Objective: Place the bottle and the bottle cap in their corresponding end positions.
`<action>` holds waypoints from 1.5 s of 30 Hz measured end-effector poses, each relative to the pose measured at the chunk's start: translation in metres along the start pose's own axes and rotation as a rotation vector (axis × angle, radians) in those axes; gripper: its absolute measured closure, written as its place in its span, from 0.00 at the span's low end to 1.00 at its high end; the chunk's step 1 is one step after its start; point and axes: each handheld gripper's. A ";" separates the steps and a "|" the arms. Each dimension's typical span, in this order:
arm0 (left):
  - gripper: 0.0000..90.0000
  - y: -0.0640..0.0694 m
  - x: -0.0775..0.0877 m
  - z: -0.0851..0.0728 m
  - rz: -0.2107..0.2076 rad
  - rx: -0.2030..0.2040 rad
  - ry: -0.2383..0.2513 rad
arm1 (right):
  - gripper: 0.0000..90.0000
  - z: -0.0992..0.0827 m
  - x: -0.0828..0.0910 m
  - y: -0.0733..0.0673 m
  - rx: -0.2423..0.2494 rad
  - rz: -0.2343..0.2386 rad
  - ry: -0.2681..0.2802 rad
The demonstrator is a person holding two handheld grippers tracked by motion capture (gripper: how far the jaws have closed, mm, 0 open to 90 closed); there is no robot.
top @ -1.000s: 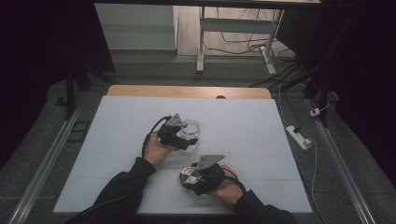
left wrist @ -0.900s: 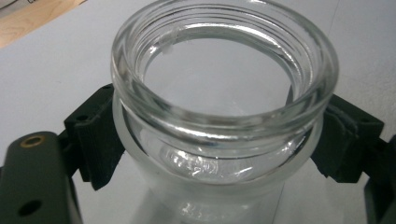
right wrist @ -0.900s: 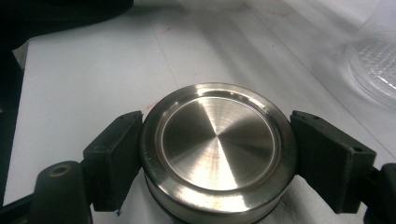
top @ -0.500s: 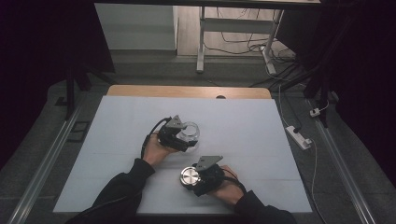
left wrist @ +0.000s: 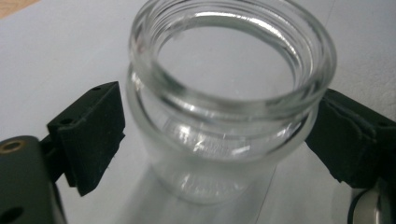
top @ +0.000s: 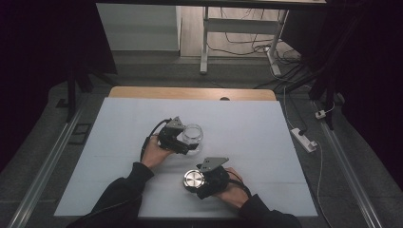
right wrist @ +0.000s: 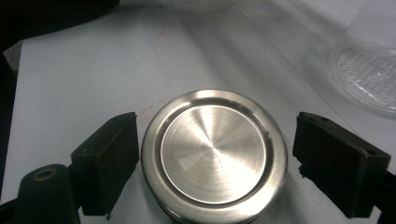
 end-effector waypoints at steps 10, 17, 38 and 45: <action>0.02 0.000 0.013 -0.011 -0.025 0.029 -0.030 | 0.11 0.002 0.013 0.005 -0.047 -0.024 0.028; 0.00 0.009 0.020 -0.020 -0.026 0.031 -0.057 | 0.07 0.001 0.020 0.008 -0.052 -0.044 0.024; 0.00 0.033 0.056 -0.048 -0.042 0.059 -0.061 | 0.00 -0.007 0.044 0.016 -0.145 -0.074 0.042; 0.00 0.039 0.069 -0.059 -0.036 0.069 -0.062 | 0.00 -0.012 0.053 0.017 -0.157 -0.100 0.027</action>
Point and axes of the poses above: each handheld gripper's, and its own axes: x roughly backward along the jaws, z roughly out of its top, y roughly to its right, and after that the axes turned 15 degrees about x, right-handed
